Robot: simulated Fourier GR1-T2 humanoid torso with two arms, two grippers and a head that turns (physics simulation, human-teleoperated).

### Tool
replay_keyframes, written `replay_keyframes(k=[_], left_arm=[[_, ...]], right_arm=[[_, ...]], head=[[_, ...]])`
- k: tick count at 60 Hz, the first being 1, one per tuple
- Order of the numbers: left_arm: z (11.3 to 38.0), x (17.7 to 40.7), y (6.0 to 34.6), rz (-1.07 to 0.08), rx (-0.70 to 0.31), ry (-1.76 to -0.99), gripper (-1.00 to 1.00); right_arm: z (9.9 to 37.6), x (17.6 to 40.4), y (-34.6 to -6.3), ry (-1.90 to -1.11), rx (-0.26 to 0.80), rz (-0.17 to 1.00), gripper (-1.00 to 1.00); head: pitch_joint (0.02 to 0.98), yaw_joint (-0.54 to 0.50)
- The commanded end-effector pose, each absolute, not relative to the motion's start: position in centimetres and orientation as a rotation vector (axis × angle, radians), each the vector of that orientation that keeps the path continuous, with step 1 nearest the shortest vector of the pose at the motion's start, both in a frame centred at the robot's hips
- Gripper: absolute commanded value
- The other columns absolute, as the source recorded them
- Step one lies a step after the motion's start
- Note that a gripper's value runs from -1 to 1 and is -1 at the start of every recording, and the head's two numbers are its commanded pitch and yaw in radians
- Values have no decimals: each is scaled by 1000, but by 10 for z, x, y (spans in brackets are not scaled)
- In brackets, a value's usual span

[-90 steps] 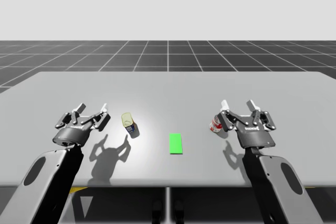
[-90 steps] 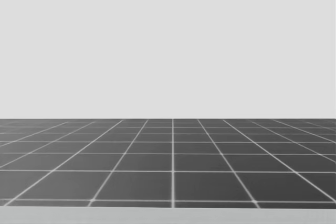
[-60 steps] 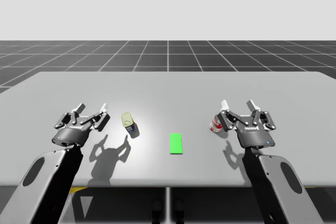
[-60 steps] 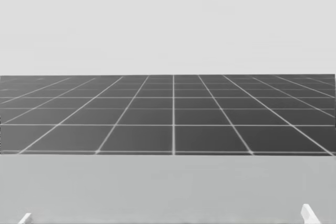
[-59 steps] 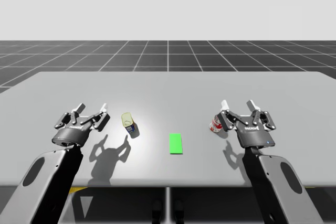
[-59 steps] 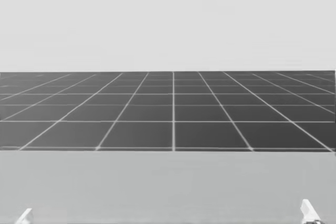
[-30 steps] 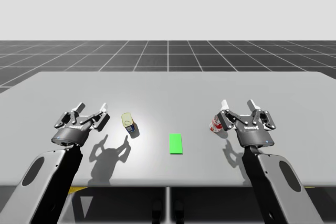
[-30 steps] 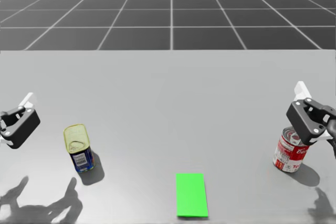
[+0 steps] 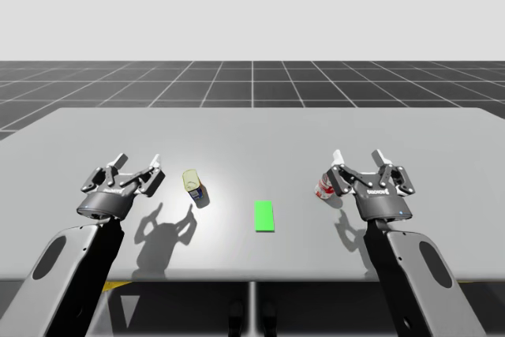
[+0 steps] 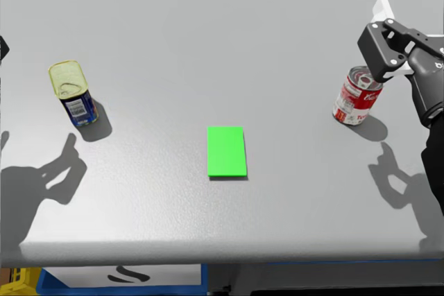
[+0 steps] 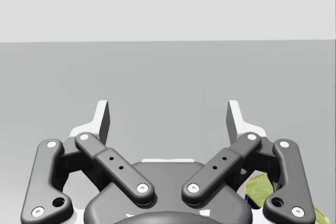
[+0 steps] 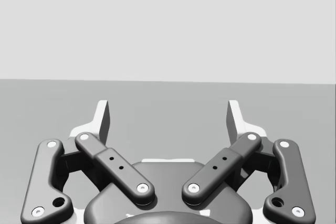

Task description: Look at the card. If it is red, pick the object on the left. If it is green, pick the object on the right.

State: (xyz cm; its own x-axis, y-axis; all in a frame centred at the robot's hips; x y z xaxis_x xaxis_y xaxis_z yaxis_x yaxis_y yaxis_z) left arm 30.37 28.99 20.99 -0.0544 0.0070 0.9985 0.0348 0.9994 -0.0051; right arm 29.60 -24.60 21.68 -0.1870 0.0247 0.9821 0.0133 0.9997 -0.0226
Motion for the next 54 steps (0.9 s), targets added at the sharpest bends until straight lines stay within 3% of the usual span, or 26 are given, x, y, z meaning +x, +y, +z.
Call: replay_keyframes(k=[1, 14, 41, 54], left_arm=[[211, 304, 289, -25, -33, -1629, -1000], [211, 302, 288, -24, -31, -1629, -1000], [208, 303, 287, -30, -28, -1626, -1000], [208, 303, 286, -29, -30, -1625, -1000]], right_arm=[[218, 296, -247, -1760, -29, 10, -1000], [218, 296, -247, -1760, -30, 11, -1000], [216, 297, -246, -1755, -30, 22, -1000], [216, 297, -244, -1751, -17, 21, -1000]], head=[[913, -58], [891, -83], [855, -338], [816, -388]])
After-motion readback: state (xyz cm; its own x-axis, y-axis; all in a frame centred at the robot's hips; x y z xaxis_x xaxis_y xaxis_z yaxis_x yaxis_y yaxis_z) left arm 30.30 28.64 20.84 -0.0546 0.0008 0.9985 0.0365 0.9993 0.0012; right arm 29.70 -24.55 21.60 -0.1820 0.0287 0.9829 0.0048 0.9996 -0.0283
